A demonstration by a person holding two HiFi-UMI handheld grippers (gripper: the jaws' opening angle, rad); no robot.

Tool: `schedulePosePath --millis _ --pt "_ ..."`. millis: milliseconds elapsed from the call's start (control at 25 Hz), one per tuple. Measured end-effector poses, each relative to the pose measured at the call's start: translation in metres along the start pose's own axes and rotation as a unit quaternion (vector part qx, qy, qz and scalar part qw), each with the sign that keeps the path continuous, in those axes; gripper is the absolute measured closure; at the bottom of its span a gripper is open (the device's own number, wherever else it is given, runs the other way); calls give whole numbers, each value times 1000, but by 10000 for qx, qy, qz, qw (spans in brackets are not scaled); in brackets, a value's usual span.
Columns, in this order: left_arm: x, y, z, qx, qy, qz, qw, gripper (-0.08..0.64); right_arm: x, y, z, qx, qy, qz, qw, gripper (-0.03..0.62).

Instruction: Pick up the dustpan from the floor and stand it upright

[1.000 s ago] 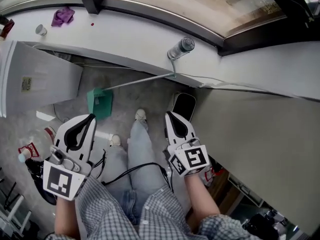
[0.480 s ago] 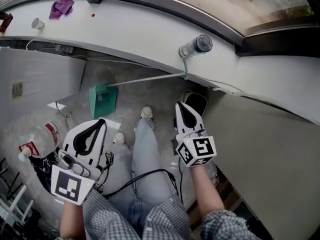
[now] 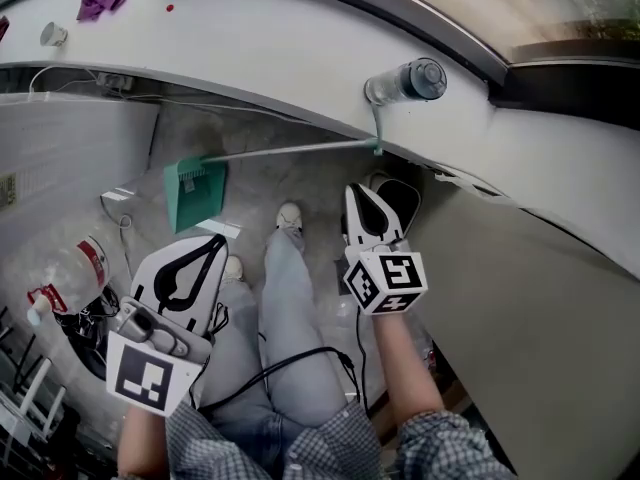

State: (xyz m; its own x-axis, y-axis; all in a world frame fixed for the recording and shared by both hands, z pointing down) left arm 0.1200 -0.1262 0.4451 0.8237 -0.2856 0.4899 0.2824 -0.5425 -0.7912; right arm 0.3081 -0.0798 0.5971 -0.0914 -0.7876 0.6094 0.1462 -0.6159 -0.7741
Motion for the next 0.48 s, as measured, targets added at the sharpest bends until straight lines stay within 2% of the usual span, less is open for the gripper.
schedulePosePath --millis 80,160,280,480 --pt "7 -5 -4 -41 27 -32 10000 553 13 -12 3 -47 -2 -172 9998 584" --pt "14 -10 -9 -99 56 -55 9999 554 25 -24 8 121 -4 -315 9994 582" --pt "23 -13 -16 -153 91 -33 9998 553 43 -40 16 474 -30 -435 9979 530" --pt "32 -24 -23 -289 145 -84 9994 552 72 -64 31 804 -139 -645 9946 493"
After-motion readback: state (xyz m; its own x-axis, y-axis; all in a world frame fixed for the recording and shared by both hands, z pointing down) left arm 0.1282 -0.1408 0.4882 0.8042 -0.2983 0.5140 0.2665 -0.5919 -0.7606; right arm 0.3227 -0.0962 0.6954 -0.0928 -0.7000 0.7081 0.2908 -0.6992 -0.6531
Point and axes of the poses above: the fingertips, and each gripper's own axes: x forward along the fingers, z to its right, y out of its top, the point moved 2 cm from there along -x, backward along the fingers, and after that the axes turned 13 degrees about -x, right-handed, at the moved point
